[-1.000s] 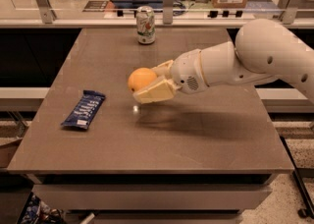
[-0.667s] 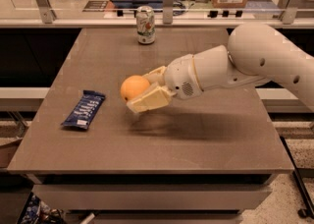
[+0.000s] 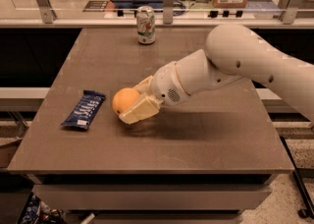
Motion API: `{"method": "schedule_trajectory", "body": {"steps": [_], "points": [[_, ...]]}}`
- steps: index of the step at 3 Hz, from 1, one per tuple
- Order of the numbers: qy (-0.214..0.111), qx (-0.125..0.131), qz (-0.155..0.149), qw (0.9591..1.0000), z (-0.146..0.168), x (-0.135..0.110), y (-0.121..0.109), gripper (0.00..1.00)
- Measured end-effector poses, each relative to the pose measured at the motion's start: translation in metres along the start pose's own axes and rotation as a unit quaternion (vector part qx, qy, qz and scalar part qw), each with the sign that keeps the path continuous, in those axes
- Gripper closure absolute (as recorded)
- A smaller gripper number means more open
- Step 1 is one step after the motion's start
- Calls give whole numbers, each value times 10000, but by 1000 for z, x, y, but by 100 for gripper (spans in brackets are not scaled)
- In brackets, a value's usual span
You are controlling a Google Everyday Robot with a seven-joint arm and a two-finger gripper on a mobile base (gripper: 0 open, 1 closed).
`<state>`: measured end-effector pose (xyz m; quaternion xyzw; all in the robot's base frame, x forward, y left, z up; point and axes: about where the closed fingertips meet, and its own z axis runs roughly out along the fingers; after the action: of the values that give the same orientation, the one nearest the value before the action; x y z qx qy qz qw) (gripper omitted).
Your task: Move orange near rxbar blueberry
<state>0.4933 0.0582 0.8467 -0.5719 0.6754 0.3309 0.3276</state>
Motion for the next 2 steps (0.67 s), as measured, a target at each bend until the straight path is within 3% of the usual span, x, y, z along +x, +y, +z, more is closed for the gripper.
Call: {"method": "schedule_trajectory", "body": {"steps": [1, 2], "points": [[347, 107, -7, 9993, 14, 5, -8, 100], [437, 126, -73, 9989, 23, 5, -14, 100]]}}
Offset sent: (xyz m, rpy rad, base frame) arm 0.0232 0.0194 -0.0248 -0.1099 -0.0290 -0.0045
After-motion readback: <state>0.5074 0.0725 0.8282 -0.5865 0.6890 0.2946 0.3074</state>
